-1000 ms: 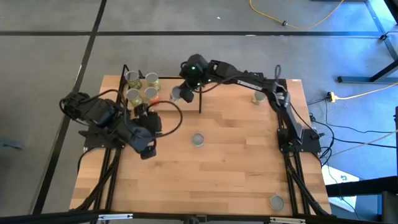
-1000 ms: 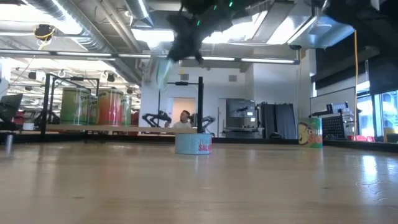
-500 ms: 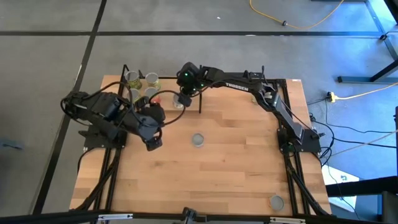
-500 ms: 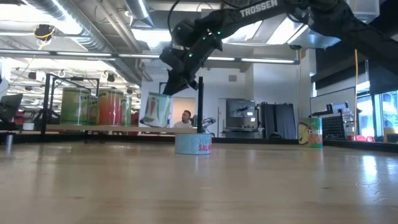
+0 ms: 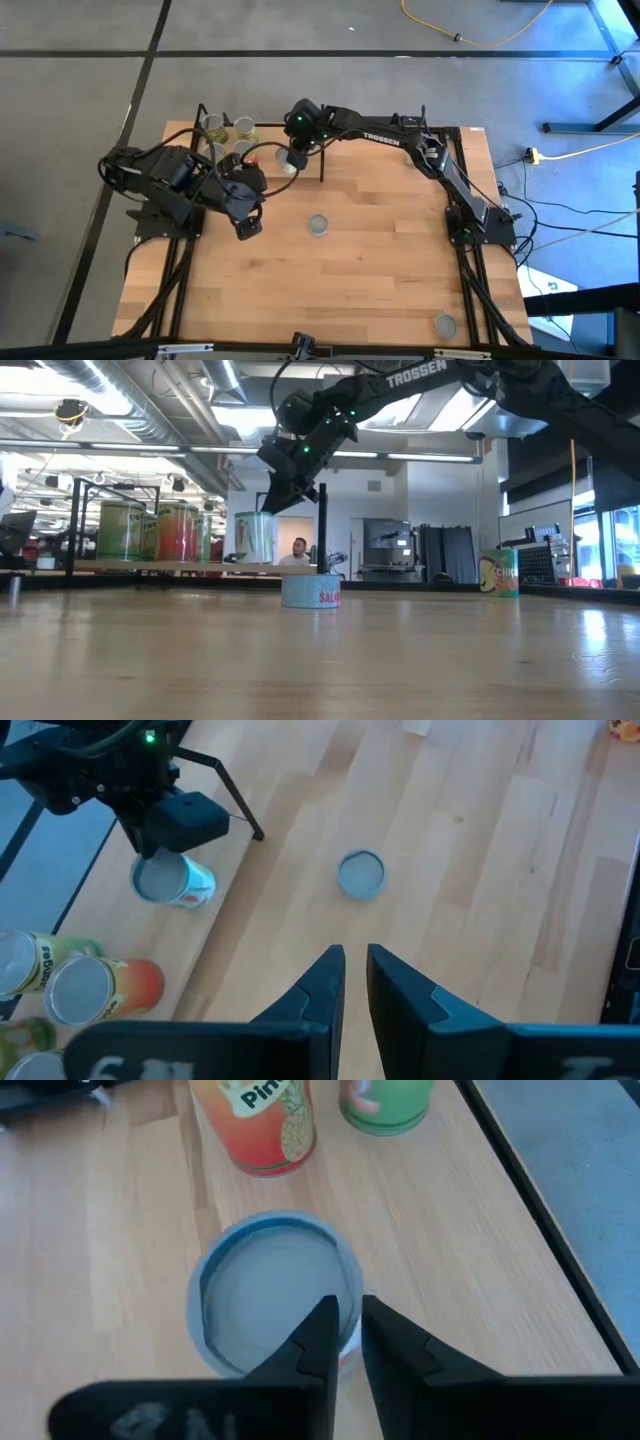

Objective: Pick and place cans onto a shelf
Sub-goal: Put the canned mixed vegetables on the shelf

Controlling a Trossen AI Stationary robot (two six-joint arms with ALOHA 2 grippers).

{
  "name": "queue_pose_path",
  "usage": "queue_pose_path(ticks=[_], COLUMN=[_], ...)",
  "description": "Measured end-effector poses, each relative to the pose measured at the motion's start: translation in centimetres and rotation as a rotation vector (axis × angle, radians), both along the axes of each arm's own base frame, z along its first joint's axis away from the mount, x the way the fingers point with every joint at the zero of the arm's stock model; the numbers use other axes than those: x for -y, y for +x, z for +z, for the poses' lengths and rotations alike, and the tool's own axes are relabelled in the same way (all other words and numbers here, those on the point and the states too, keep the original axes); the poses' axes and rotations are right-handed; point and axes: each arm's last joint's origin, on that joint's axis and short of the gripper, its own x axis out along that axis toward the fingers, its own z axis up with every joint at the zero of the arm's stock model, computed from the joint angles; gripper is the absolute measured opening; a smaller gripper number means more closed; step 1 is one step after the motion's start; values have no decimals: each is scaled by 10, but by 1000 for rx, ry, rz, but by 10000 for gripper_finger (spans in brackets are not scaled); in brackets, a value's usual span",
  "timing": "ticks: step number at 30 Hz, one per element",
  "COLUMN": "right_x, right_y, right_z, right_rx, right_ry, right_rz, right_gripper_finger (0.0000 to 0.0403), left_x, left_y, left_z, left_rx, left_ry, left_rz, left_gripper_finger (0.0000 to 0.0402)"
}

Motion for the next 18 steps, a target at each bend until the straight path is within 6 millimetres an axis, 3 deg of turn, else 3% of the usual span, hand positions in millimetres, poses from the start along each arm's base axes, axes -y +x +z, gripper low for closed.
queue_pose_path(ticks=[6, 9, 14, 18], right_x=[0, 1, -2, -16], right_y=[1, 1, 0, -18], right_z=[1, 10, 48, 89], right_rx=[7, 33, 87, 156], right_ry=[-2, -13, -37, -113], right_rz=[1, 2, 10, 124], right_gripper_finger=[52, 52, 52, 41], left_x=[0, 0, 0, -5], left_y=[0, 0, 0, 1], left_z=[0, 0, 0, 1], left_rx=[0, 0, -9, -3], left_ry=[0, 0, 28, 91], left_rz=[0, 0, -31, -16], left_gripper_finger=[39, 39, 39, 39])
